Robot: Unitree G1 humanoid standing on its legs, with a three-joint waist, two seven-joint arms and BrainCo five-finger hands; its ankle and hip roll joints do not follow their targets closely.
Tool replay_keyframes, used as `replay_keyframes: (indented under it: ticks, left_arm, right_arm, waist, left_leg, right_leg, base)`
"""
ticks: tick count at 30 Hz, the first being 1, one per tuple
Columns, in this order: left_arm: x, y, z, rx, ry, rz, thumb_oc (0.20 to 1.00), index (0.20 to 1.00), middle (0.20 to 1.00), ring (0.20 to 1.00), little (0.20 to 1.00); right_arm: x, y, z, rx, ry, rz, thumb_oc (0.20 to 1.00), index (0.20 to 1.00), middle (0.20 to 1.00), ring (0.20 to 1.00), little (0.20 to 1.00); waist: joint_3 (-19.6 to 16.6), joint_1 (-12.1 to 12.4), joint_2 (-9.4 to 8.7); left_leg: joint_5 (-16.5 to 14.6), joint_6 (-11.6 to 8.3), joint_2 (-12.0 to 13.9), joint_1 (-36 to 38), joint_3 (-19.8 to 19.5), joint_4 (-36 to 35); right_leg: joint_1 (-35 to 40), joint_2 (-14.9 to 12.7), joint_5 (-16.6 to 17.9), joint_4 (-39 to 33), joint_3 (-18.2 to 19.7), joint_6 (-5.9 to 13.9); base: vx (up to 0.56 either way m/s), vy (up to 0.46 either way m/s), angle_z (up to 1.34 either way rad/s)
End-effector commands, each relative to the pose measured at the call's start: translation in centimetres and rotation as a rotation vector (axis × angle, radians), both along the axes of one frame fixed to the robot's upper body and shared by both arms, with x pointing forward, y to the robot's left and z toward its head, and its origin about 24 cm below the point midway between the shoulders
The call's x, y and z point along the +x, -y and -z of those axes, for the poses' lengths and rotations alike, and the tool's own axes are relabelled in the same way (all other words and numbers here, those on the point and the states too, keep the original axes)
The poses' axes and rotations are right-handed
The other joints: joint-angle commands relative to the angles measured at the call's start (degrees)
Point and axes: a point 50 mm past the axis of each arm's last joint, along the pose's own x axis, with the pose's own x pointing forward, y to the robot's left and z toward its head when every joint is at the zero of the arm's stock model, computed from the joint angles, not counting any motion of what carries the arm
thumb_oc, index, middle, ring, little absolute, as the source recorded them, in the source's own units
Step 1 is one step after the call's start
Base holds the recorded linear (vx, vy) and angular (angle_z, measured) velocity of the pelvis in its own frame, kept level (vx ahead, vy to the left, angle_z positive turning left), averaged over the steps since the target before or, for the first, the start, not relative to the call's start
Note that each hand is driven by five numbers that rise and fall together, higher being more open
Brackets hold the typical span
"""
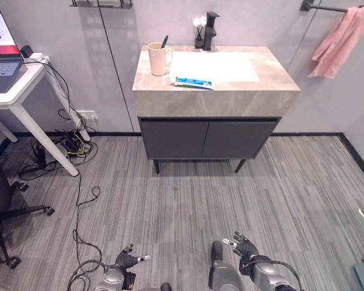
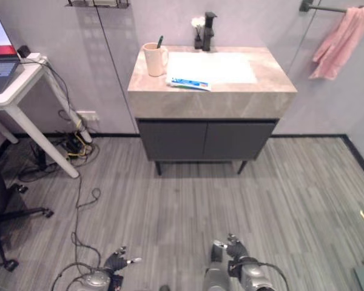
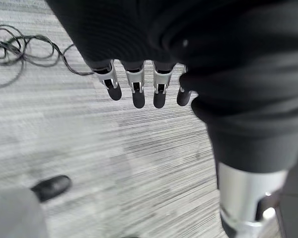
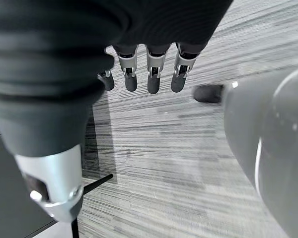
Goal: Put brush and paste in cup on sink, flatten towel.
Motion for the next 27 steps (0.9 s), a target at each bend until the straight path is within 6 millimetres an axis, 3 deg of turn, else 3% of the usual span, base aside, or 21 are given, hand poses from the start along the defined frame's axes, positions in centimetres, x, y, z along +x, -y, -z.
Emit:
replay_keyframes:
  ticks: [1, 2, 3, 5, 7, 8, 10, 11, 12, 13, 14, 15, 17, 18, 21, 23, 24, 25, 26, 27]
  left_arm:
    - [2.8, -0.1, -1.2, 0.004, 0.092, 0.014, 1.000, 1.000, 1.000, 1.000, 1.000]
    - [2.7, 0.1, -1.1, 0.005, 0.087, 0.032, 1.000, 1.000, 1.000, 1.000, 1.000]
    - [2.7, 0.1, -1.1, 0.005, 0.087, 0.031, 1.000, 1.000, 1.000, 1.000, 1.000]
    - [3.8, 0.0, -1.6, 0.008, 0.113, 0.043, 1.000, 1.000, 1.000, 1.000, 1.000]
    - [4.3, 0.2, -1.9, 0.009, 0.128, 0.048, 1.000, 1.000, 1.000, 1.000, 1.000]
    - [4.9, 0.3, -2.2, 0.011, 0.145, 0.055, 1.000, 1.000, 1.000, 1.000, 1.000]
    - [5.5, 0.7, -2.4, 0.011, 0.164, 0.061, 1.000, 1.000, 1.000, 1.000, 1.000]
    - [5.6, 0.9, -2.5, 0.007, 0.173, 0.061, 1.000, 1.000, 1.000, 1.000, 1.000]
    - [5.6, 0.9, -2.5, 0.007, 0.173, 0.061, 1.000, 1.000, 1.000, 1.000, 1.000]
    - [5.5, 0.8, -2.4, 0.008, 0.173, 0.057, 1.000, 1.000, 1.000, 1.000, 1.000]
    - [4.3, 0.4, -1.9, -0.001, 0.147, 0.024, 1.000, 1.000, 1.000, 1.000, 1.000]
    - [3.9, 0.4, -1.7, -0.003, 0.131, 0.023, 1.000, 1.000, 1.000, 1.000, 1.000]
    - [3.7, 0.2, -1.6, -0.004, 0.124, 0.018, 1.000, 1.000, 1.000, 1.000, 1.000]
    - [3.8, -0.1, -1.7, 0.002, 0.129, 0.010, 1.000, 1.000, 1.000, 1.000, 1.000]
    - [4.3, -0.6, -2.1, 0.023, 0.147, 0.019, 1.000, 1.000, 1.000, 1.000, 1.000]
    - [4.2, -1.1, -2.2, 0.048, 0.145, 0.035, 1.000, 1.000, 1.000, 1.000, 1.000]
    - [4.4, -1.2, -2.3, 0.042, 0.159, 0.038, 1.000, 1.000, 1.000, 1.000, 1.000]
    - [4.1, -1.1, -2.2, 0.048, 0.141, 0.057, 1.000, 1.000, 1.000, 1.000, 1.000]
    - [3.6, -1.3, -1.9, 0.055, 0.117, 0.064, 1.000, 1.000, 1.000, 1.000, 1.000]
    - [2.7, -1.6, -1.5, 0.059, 0.082, 0.049, 1.000, 1.000, 1.000, 1.000, 1.000]
  right_arm:
    - [1.9, 1.3, -1.2, -0.069, 0.067, -0.033, 1.000, 1.000, 1.000, 1.000, 1.000]
    - [1.9, 1.5, -1.2, -0.086, 0.065, -0.042, 1.000, 1.000, 1.000, 1.000, 1.000]
    - [1.9, 1.5, -1.2, -0.085, 0.065, -0.042, 1.000, 1.000, 1.000, 1.000, 1.000]
    - [1.9, 2.4, -1.4, -0.105, 0.078, -0.019, 1.000, 1.000, 1.000, 1.000, 1.000]
    - [1.8, 3.0, -1.4, -0.122, 0.068, 0.000, 1.000, 1.000, 1.000, 1.000, 1.000]
    - [1.7, 3.3, -1.4, -0.133, 0.062, 0.015, 1.000, 1.000, 1.000, 1.000, 1.000]
    - [1.5, 4.1, -1.4, -0.159, 0.048, 0.045, 1.000, 1.000, 1.000, 1.000, 1.000]
    - [1.2, 4.7, -1.3, -0.178, 0.034, 0.059, 1.000, 1.000, 1.000, 1.000, 1.000]
    - [1.2, 4.7, -1.3, -0.178, 0.034, 0.059, 1.000, 1.000, 1.000, 1.000, 1.000]
    - [1.1, 4.7, -1.2, -0.183, 0.029, 0.060, 1.000, 1.000, 1.000, 1.000, 1.000]
    - [0.7, 4.3, -0.9, -0.199, 0.008, 0.017, 1.000, 1.000, 1.000, 1.000, 1.000]
    - [0.5, 4.3, -0.7, -0.202, -0.005, 0.000, 1.000, 1.000, 1.000, 1.000, 1.000]
    - [0.5, 3.9, -0.6, -0.199, -0.014, -0.019, 1.000, 1.000, 1.000, 1.000, 1.000]
    - [0.3, 3.5, -0.4, -0.195, -0.024, -0.024, 1.000, 1.000, 1.000, 1.000, 1.000]
    - [0.3, 3.0, -0.2, -0.173, -0.025, -0.010, 1.000, 1.000, 1.000, 1.000, 1.000]
    - [0.6, 2.1, -0.2, -0.158, -0.030, -0.054, 1.000, 1.000, 1.000, 1.000, 1.000]
    - [2.1, 1.1, -0.9, -0.168, 0.030, -0.128, 1.000, 1.000, 1.000, 1.000, 1.000]
    - [2.1, 0.9, -0.9, -0.167, 0.034, -0.135, 1.000, 1.000, 1.000, 1.000, 1.000]
    - [2.2, 0.6, -0.9, -0.151, 0.039, -0.142, 1.000, 1.000, 1.000, 1.000, 1.000]
    - [1.9, 0.3, -0.8, -0.144, 0.034, -0.157, 1.000, 1.000, 1.000, 1.000, 1.000]
  waist:
    - [-0.2, -1.4, 0.88]
    - [-0.5, -1.6, 1.36]
    - [-0.6, -1.7, 1.22]
    - [-0.2, -2.0, 1.06]
    - [0.5, -1.7, 0.40]
    - [0.8, -1.8, 0.50]
    - [1.4, -0.9, 0.80]
    - [1.3, -0.3, 0.93]
    - [1.3, -0.3, 0.93]
    - [1.2, -0.1, 1.41]
    - [0.8, 4.1, 3.25]
    - [0.5, 4.6, 3.62]
    - [0.1, 4.6, 3.63]
    - [-1.0, 4.9, 3.21]
    - [-1.5, 4.8, 2.63]
    - [-2.4, 5.3, 2.54]
    - [-0.8, 5.3, 3.68]
    - [-0.2, 5.1, 3.83]
    - [0.2, 4.3, 3.78]
    - [0.0, 4.6, 3.63]
  left_leg:
    - [2.5, -4.02, 4.9, 6.1, -0.8, 5.1]
    - [5.8, -5.55, 6.6, 4.8, -0.6, 8.1]
    - [5.9, -5.52, 6.4, 4.6, -0.8, 8.0]
    - [17.3, -8.07, 11.5, -2.1, 2.7, 22.3]
    - [18.5, -7.75, 12.2, -5.2, 5.4, 24.6]
    - [17.6, -7.31, 13.0, -6.7, 8.2, 22.9]
    - [13.8, -6.22, 11.7, -12.3, 10.9, 19.2]
    - [12.2, -4.97, 11.5, -16.7, 13.1, 13.3]
    - [12.2, -4.97, 11.5, -16.7, 13.1, 13.3]
    - [13.9, -5.15, 11.5, -17.9, 13.8, 8.7]
    - [21.7, -6.26, 9.4, -20.9, 2.6, -5.8]
    - [22.5, -6.49, 9.3, -21.4, 1.0, -5.5]
    - [21.3, -5.66, 9.0, -20.3, 0.4, -4.6]
    - [19.9, -4.45, 7.4, -20.6, -0.4, -1.6]
    - [18.2, -3.16, 5.8, -20.6, 0.6, 0.5]
    - [15.1, -0.46, 3.6, -17.6, 3.5, 0.6]
    - [14.1, 1.09, 3.2, -14.5, 5.0, -0.6]
    - [13.1, 1.49, 3.0, -13.5, 5.8, -0.6]
    - [12.5, 1.54, 2.7, -11.8, 6.0, -0.9]
    - [11.5, 0.74, 3.4, -10.0, 6.9, -1.5]
  right_leg:
    - [-0.1, 0.4, 0.7, 1.2, -1.7, 1.95]
    - [1.1, 1.7, -0.3, 1.0, -2.8, 0.88]
    - [1.0, 1.5, -0.2, 0.9, -2.9, 0.90]
    - [5.4, 4.1, -3.2, -0.7, -5.1, -3.19]
    - [6.9, 4.2, -4.6, -1.2, -5.5, -4.31]
    - [7.9, 4.3, -5.1, -1.8, -6.3, -4.21]
    - [9.8, 4.4, -6.0, -3.1, -6.7, -3.42]
    - [11.3, 4.2, -6.2, -4.4, -6.5, -2.41]
    - [11.3, 4.2, -6.2, -4.4, -6.5, -2.41]
    - [12.1, 4.5, -6.7, -4.8, -6.2, -2.04]
    - [16.9, 6.5, -9.0, -6.1, -2.0, -1.34]
    - [17.6, 6.6, -9.8, -5.7, -1.0, -1.30]
    - [17.9, 6.6, -11.0, -4.7, 0.1, -1.10]
    - [18.9, 5.5, -11.9, -3.0, 1.1, -0.52]
    - [18.9, 4.0, -11.6, -0.8, 2.5, 0.19]
    - [15.4, 0.4, -4.6, 7.7, 3.3, 2.23]
    - [11.2, -0.7, -0.6, 17.2, -0.2, 2.67]
    - [10.4, -1.1, -0.3, 18.5, -1.9, 2.82]
    - [8.7, 0.5, -2.3, 16.4, -2.2, 2.09]
    - [8.7, -2.8, -3.5, 9.7, -7.0, 1.73]
  base:
    - [0.26, -0.251, 0.34]
    - [0.08, -0.094, 0.43]
    - [0.22, -0.293, 0.39]
    - [0.34, -0.454, 0.25]
    - [0.24, -0.285, 0.14]
    - [0.18, -0.165, 0.02]
    - [0.26, -0.056, 0.37]
    - [0.25, 0.010, 0.53]
    - [0.27, 0.064, 0.16]
    - [0.64, 0.260, -0.49]
    - [0.79, 0.332, -0.55]
    - [0.70, 0.288, -0.82]
    - [0.30, 0.180, -1.14]
    - [0.43, 0.293, -0.95]
    - [0.26, 0.227, -0.51]
    - [0.46, 0.551, -0.50]
    - [0.39, 0.558, -0.85]
    - [0.38, 0.463, -0.64]
    - [0.33, 0.179, -0.19]
    - [0.53, -0.085, 0.27]
